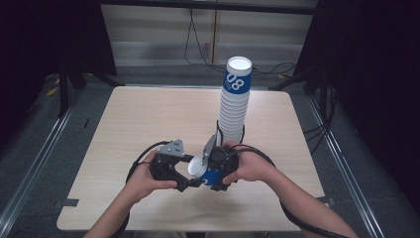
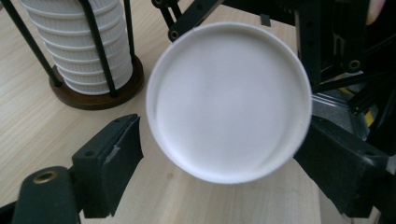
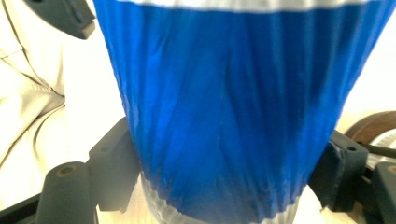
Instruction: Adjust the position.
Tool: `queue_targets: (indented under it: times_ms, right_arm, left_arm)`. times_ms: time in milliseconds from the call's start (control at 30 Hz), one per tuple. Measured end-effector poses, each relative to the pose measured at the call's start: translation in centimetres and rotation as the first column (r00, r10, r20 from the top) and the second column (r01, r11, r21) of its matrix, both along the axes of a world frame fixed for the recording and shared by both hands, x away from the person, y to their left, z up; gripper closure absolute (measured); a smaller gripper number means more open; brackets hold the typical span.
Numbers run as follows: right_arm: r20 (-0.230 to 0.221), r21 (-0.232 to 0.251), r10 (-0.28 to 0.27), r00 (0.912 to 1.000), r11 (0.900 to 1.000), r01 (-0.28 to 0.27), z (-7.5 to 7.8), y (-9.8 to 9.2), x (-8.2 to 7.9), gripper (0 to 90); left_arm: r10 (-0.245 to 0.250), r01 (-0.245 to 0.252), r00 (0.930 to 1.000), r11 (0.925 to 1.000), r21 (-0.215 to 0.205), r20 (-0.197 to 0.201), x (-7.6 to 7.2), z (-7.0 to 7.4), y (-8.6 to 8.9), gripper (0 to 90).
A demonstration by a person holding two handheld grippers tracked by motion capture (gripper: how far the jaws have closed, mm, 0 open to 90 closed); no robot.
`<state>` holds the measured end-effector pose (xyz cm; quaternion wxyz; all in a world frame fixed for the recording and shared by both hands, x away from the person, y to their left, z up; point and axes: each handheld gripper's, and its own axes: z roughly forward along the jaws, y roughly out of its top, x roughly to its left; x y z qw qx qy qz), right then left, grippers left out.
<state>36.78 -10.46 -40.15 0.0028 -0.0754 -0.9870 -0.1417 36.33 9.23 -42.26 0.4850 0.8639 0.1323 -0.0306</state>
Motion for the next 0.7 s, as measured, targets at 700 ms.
queue_targets:
  times_ms: [700]
  right_arm:
    - [-0.004, 0.007, 0.028, 0.9996, 1.000, -0.028, -0.3, 1.1, -0.2, 21.1]
  left_arm:
    - [-0.056, 0.056, 0.9983, 0.9984, 0.007, -0.017, -0.2, -0.4, -0.2, 22.5]
